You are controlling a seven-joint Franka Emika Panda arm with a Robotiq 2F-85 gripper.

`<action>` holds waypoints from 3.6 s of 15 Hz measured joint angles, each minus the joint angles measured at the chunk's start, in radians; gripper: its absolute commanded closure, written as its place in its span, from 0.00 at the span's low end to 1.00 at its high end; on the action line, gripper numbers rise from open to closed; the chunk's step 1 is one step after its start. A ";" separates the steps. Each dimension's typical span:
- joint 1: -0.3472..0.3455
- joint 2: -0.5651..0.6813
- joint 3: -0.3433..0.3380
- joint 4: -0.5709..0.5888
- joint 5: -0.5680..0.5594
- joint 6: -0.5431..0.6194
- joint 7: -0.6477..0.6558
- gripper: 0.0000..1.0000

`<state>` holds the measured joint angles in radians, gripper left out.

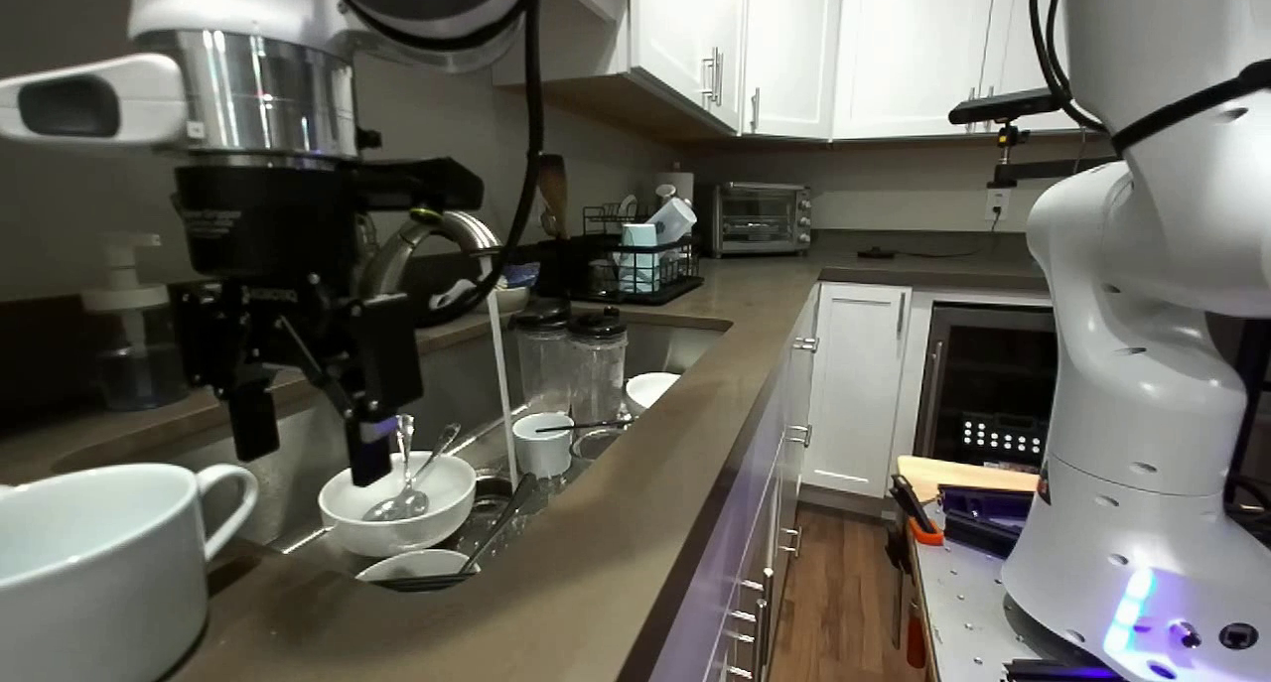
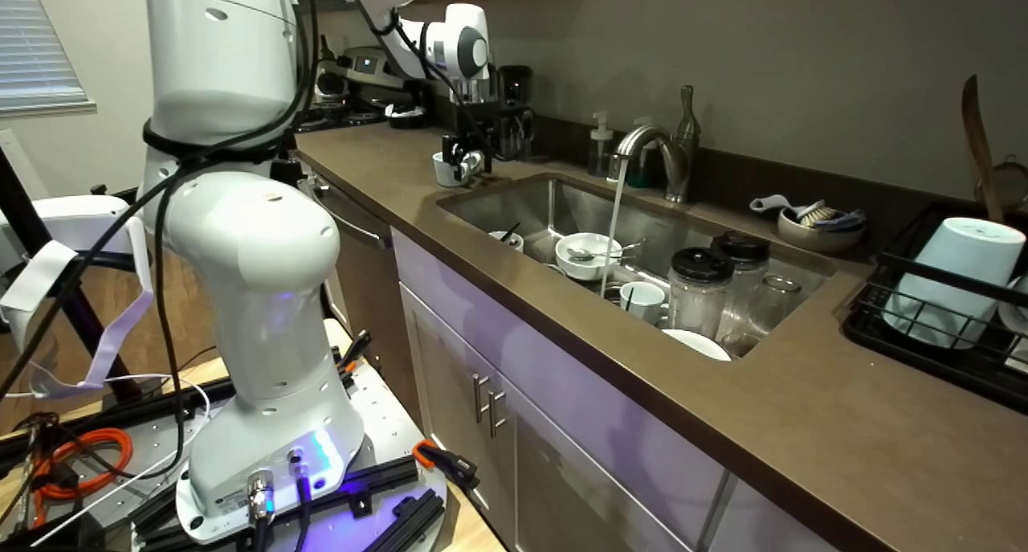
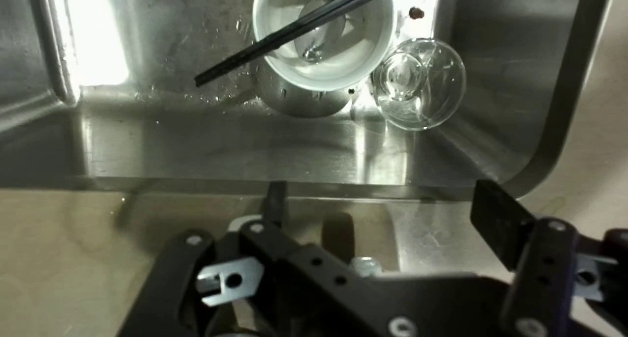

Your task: Pick up the white mug then pour some water into it and put it to the right side of the sink.

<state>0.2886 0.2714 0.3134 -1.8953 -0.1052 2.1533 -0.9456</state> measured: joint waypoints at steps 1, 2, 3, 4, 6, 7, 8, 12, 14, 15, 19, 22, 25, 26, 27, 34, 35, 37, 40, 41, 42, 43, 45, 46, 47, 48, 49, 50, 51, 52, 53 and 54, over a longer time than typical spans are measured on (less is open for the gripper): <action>0.005 0.022 0.001 0.025 -0.013 -0.012 0.000 0.05; 0.009 0.040 0.003 0.047 -0.025 -0.024 0.000 0.13; 0.012 0.054 0.005 0.068 -0.032 -0.035 -0.002 0.13; 0.014 0.066 0.005 0.087 -0.036 -0.043 -0.006 0.24; 0.016 0.085 0.009 0.120 -0.040 -0.054 -0.011 0.28; 0.017 0.092 0.011 0.134 -0.040 -0.059 -0.014 0.38; 0.017 0.099 0.012 0.146 -0.040 -0.063 -0.017 0.44; 0.018 0.128 0.015 0.182 -0.040 -0.077 -0.030 0.37; 0.018 0.140 0.015 0.195 -0.040 -0.084 -0.031 0.36; 0.018 0.146 0.015 0.202 -0.040 -0.088 -0.031 0.29; 0.018 0.161 0.015 0.225 -0.040 -0.111 -0.031 0.28; 0.018 0.170 0.019 0.244 -0.039 -0.132 -0.032 0.29; 0.018 0.178 0.026 0.256 -0.039 -0.148 -0.032 0.33; 0.019 0.179 0.028 0.258 -0.039 -0.150 -0.032 0.55; 0.019 0.181 0.031 0.258 -0.039 -0.152 -0.032 0.55; 0.030 0.196 0.038 0.258 -0.039 -0.155 -0.032 0.96; 0.031 0.197 0.039 0.258 -0.039 -0.155 -0.032 0.97; 0.031 0.197 0.039 0.258 -0.039 -0.155 -0.032 0.94; 0.031 0.197 0.039 0.258 -0.039 -0.155 -0.032 0.61; 0.031 0.197 0.039 0.258 -0.039 -0.155 -0.032 0.55; 0.031 0.197 0.039 0.258 -0.039 -0.155 -0.032 0.63; 0.031 0.197 0.039 0.258 -0.039 -0.155 -0.032 0.64; 0.031 0.197 0.039 0.258 -0.039 -0.155 -0.032 0.88; 0.031 0.197 0.039 0.258 -0.039 -0.155 -0.032 0.93; 0.032 0.197 0.039 0.258 -0.039 -0.155 -0.032 0.92; 0.032 0.197 0.039 0.258 -0.039 -0.155 -0.032 0.73; 0.032 0.197 0.039 0.258 -0.039 -0.155 -0.032 0.85; 0.032 0.196 0.039 0.258 -0.039 -0.155 -0.032 0.93; 0.033 0.196 0.039 0.258 -0.039 -0.155 -0.032 0.91; 0.033 0.196 0.039 0.258 -0.039 -0.155 -0.032 0.95; 0.034 0.196 0.039 0.258 -0.039 -0.155 -0.032 0.97; 0.034 0.195 0.039 0.258 -0.039 -0.155 -0.032 0.95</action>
<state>0.3230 0.4668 0.3528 -1.6376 -0.1441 1.9978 -0.9771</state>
